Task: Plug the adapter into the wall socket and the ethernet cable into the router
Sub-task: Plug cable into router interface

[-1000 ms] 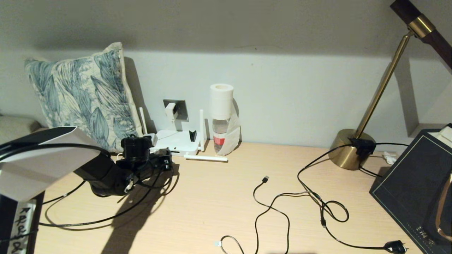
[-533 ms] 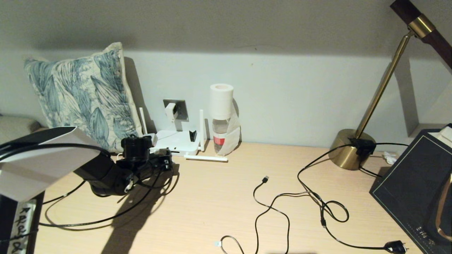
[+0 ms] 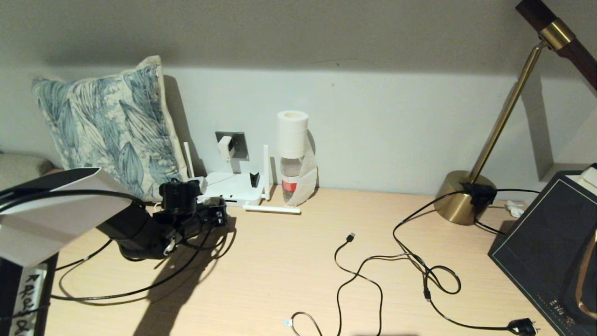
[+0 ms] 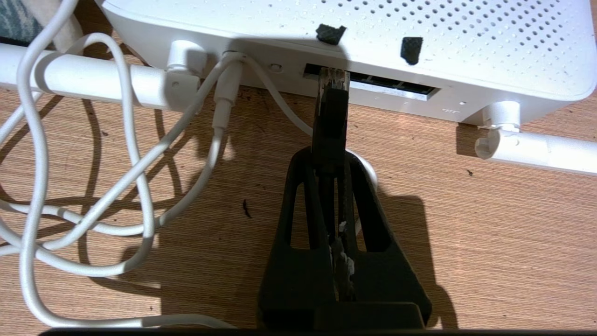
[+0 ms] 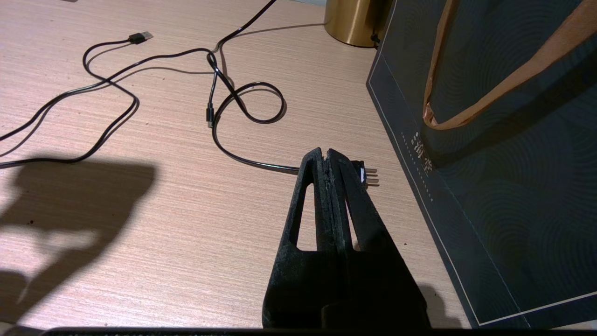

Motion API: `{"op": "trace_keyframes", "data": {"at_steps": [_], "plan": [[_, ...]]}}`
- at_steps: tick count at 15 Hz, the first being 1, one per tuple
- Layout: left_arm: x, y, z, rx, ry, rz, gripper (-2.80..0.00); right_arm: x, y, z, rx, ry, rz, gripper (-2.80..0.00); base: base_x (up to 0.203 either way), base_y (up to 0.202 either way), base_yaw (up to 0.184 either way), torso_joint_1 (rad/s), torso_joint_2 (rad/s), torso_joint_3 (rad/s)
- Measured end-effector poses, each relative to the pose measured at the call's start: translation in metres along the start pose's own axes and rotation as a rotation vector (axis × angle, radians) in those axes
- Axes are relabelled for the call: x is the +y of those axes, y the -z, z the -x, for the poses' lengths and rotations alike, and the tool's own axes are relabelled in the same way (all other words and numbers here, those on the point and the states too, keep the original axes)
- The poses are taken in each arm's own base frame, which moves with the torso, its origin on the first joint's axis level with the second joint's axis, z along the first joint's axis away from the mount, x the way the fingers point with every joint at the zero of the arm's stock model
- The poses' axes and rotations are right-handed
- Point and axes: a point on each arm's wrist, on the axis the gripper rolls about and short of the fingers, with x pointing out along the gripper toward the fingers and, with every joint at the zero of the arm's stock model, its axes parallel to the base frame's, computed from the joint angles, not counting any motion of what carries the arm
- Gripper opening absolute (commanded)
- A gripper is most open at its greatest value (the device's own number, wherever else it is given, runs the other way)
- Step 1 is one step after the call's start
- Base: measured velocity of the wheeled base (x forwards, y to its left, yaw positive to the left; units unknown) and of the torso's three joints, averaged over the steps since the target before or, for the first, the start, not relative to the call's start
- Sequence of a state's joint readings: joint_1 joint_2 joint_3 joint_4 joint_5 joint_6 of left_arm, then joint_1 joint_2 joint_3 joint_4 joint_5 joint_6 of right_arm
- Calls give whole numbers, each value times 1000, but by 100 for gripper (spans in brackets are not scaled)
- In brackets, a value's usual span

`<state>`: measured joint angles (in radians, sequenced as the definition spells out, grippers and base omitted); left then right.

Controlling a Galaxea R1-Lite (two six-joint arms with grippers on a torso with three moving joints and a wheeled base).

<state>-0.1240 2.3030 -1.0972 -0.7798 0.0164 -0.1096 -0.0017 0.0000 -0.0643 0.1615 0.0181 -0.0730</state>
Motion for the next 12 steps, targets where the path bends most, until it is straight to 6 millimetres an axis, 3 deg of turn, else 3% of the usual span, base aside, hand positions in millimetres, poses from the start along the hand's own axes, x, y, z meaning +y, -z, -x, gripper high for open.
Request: {"op": "trace_keyframes", "data": {"at_steps": [12], "plan": [[0, -1, 2, 1, 0, 0, -280, 0, 0, 0, 0, 0, 0, -280, 0, 0, 0, 0, 0, 0]]}}
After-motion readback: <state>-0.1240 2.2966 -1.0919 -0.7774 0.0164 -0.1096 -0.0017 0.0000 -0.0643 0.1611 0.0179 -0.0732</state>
